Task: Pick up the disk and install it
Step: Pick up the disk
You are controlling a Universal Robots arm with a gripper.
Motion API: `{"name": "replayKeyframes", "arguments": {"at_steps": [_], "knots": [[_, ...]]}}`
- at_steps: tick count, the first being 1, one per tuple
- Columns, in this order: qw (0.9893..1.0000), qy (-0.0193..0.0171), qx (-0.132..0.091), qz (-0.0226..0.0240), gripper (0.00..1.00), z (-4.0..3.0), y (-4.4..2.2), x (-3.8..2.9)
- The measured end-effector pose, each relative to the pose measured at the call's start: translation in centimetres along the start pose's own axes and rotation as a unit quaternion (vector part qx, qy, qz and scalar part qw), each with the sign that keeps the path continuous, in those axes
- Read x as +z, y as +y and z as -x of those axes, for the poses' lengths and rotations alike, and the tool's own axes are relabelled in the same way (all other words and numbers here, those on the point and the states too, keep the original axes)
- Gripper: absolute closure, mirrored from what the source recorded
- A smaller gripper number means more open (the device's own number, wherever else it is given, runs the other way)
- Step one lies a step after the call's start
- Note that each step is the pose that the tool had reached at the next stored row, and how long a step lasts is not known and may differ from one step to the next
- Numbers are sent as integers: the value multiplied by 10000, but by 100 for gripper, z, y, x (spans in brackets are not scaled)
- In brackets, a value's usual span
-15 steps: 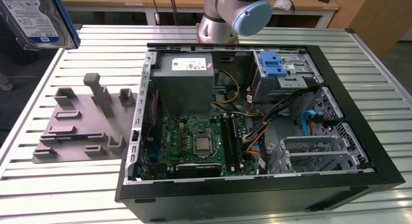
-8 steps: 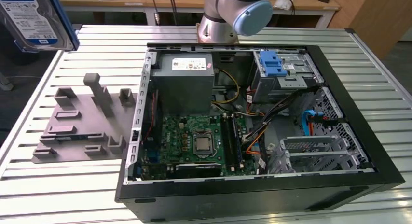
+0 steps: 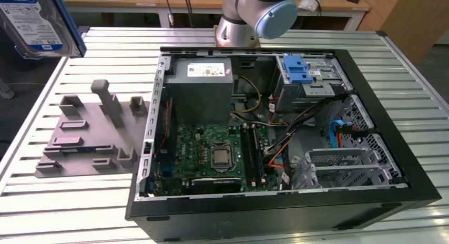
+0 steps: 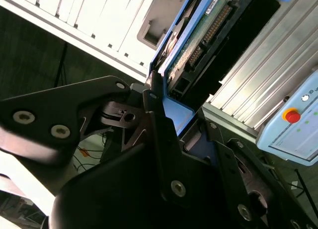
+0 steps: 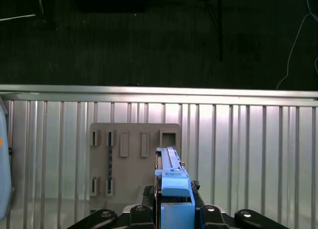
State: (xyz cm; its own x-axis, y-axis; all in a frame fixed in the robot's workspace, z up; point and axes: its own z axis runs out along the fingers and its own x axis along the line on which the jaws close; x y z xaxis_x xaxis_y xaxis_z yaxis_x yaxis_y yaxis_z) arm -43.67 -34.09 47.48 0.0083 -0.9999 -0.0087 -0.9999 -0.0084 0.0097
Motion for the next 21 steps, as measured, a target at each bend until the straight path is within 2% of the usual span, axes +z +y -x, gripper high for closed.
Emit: {"name": "replayKeyframes", "arguments": {"at_steps": [7, 13, 21], "knots": [[10000, -1, 0, 0, 64, -5, -50, 0], [10000, -1, -1, 0, 64, -83, -86, -2], [10000, -2, 0, 0, 64, -110, -165, -2]]}}
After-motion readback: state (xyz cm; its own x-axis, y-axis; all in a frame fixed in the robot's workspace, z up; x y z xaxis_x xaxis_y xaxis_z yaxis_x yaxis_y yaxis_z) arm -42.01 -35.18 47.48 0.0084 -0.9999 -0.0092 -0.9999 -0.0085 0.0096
